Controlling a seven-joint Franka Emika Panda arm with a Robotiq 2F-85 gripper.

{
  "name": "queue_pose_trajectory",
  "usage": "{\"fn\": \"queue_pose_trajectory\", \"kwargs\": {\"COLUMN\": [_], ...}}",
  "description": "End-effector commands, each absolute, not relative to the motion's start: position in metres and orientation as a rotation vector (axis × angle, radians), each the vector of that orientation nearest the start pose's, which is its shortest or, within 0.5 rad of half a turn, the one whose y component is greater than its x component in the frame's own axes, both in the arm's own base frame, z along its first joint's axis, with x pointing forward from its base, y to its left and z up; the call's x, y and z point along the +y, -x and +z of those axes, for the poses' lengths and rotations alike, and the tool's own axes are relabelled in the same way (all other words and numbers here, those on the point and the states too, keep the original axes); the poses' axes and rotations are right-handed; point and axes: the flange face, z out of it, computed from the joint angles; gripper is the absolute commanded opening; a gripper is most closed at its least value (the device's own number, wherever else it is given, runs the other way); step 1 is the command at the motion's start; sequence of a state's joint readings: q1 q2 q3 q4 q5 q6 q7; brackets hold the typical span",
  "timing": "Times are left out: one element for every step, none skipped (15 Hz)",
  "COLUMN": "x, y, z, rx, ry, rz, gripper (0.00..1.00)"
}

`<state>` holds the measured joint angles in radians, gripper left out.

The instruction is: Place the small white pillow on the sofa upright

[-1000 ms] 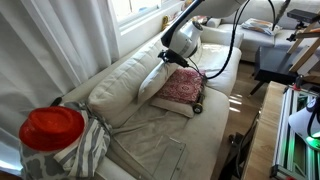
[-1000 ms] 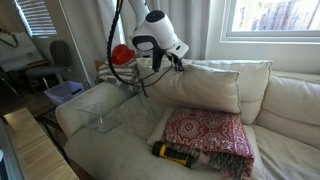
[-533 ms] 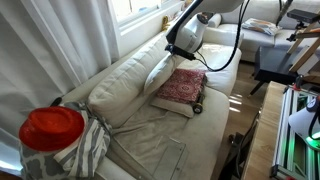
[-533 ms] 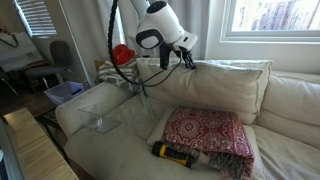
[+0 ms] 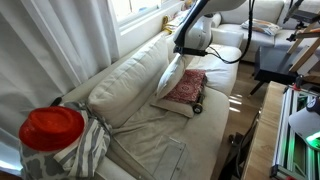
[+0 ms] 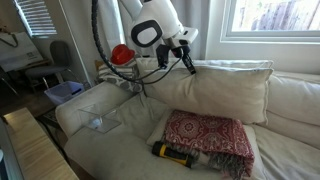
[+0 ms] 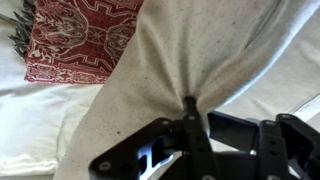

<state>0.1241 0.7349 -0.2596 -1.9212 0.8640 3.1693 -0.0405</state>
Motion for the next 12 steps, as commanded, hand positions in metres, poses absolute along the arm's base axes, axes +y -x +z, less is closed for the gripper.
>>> {"fn": "queue_pose_trajectory", "kwargs": {"x": [-0.124,-0.115,-0.100,-0.091,-0.082,-0.073,-0.068,-0.065,-0.063,-0.064,-0.066,-0.068], "y": [-0.635,-0.642,-0.652,-0.659,-0.669,-0.677,-0.685,-0.692,-0.698,-0.702,-0.705,-0.707], "z": [0.183,0.183,0.182,0.181,0.178,0.174,0.167,0.161,0.158,0.156,0.157,0.159], "rx": [1.123,1.093,1.052,1.025,1.026,1.049,1.083,1.114,1.148,1.186,1.219,1.237], "ry": [2.831,2.841,2.840,2.837,2.827,2.808,2.791,2.778,2.771,2.759,2.750,2.747], "rz": [-0.776,-0.745,-0.743,-0.722,-0.742,-0.742,-0.749,-0.767,-0.761,-0.771,-0.780,-0.811], "gripper": [0.02,0.02,0.02,0.02,0.02,0.02,0.02,0.02,0.02,0.02,0.02,0.02]}}
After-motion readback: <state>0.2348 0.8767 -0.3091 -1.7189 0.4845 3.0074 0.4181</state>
